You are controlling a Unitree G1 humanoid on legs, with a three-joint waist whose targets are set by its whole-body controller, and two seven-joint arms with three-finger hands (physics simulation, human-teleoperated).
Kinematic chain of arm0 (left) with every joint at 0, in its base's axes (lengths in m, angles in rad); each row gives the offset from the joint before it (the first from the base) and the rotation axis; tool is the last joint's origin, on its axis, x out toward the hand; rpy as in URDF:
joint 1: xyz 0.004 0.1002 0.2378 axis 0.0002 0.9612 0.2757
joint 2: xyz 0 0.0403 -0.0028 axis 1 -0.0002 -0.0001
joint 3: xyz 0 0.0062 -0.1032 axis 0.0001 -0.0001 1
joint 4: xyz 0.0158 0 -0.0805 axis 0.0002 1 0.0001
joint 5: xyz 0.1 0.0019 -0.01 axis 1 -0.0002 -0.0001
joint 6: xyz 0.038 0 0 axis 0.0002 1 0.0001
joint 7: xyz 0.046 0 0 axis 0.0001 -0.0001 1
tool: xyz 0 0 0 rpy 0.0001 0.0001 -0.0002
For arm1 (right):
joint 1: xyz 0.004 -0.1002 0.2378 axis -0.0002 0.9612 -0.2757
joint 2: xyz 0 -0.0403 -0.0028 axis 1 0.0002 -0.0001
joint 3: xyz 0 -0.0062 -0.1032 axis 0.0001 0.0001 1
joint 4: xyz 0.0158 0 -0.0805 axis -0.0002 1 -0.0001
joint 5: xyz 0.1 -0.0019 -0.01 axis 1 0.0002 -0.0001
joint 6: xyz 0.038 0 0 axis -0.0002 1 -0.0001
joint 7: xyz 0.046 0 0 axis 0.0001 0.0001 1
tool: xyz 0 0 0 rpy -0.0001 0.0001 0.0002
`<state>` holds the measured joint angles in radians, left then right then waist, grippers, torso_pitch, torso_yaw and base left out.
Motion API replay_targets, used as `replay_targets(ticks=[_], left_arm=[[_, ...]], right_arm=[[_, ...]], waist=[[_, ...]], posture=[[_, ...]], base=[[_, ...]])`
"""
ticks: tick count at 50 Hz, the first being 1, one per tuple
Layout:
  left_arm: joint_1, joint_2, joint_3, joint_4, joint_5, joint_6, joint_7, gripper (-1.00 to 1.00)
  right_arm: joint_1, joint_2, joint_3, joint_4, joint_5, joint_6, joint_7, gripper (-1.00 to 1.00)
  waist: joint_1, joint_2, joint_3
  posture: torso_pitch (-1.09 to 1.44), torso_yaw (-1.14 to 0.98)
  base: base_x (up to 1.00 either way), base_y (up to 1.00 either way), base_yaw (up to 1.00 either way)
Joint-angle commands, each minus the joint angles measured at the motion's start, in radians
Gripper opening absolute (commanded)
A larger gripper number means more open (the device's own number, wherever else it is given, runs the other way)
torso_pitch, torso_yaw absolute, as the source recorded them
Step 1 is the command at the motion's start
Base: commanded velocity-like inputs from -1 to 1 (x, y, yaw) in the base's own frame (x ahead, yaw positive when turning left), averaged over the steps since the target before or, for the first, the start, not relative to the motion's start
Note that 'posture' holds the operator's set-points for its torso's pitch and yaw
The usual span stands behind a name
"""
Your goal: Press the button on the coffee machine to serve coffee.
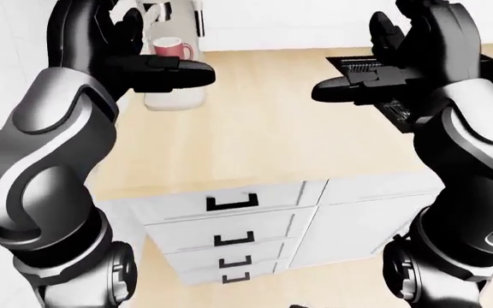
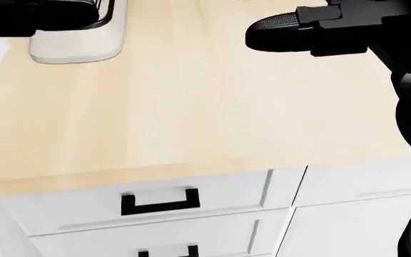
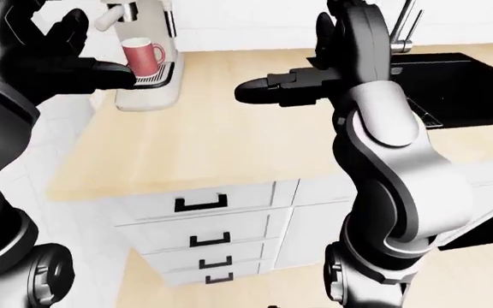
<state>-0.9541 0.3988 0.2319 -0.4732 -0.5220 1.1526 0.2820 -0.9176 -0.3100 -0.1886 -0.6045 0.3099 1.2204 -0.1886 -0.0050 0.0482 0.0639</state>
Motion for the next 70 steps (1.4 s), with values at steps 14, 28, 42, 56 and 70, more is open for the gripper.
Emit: replay_targets(ticks=[14,28,42,56,70], left_arm=[[-0.019,0.003,0.004,-0.012,0.004,-0.027,-0.001,1.0],[-0.018,-0.001,0.001,-0.013,0.01,-0.025,-0.004,1.0],[-0.017,-0.004,-0.002,-0.013,0.015,-0.026,-0.007,1.0],[-0.003,-0.021,-0.014,-0.019,0.037,-0.027,-0.019,1.0],[0.0,-0.04,0.002,0.005,0.01,-0.046,0.005,1.0]], right_arm=[[-0.018,-0.001,0.0,-0.006,-0.012,-0.036,-0.004,1.0],[-0.022,0.002,-0.024,0.0,0.018,-0.054,-0.046,1.0],[-0.018,-0.006,-0.013,0.017,0.041,-0.057,-0.074,1.0],[-0.011,-0.012,-0.015,0.017,0.032,-0.059,-0.068,1.0],[-0.013,-0.01,-0.019,0.015,0.033,-0.053,-0.064,1.0]], waist=[[0.033,-0.08,0.002],[0.026,-0.081,-0.015],[-0.002,-0.036,-0.032],[0.014,-0.05,-0.03],[0.009,-0.05,-0.027]], posture=[[0.0,0.0],[0.0,0.0],[0.0,0.0],[0.0,0.0],[0.0,0.0]], base=[[0.05,0.0,0.0],[0.0,0.0,0.0],[-0.06,0.0,0.35],[0.0,0.0,0.0],[0.0,0.0,0.0]])
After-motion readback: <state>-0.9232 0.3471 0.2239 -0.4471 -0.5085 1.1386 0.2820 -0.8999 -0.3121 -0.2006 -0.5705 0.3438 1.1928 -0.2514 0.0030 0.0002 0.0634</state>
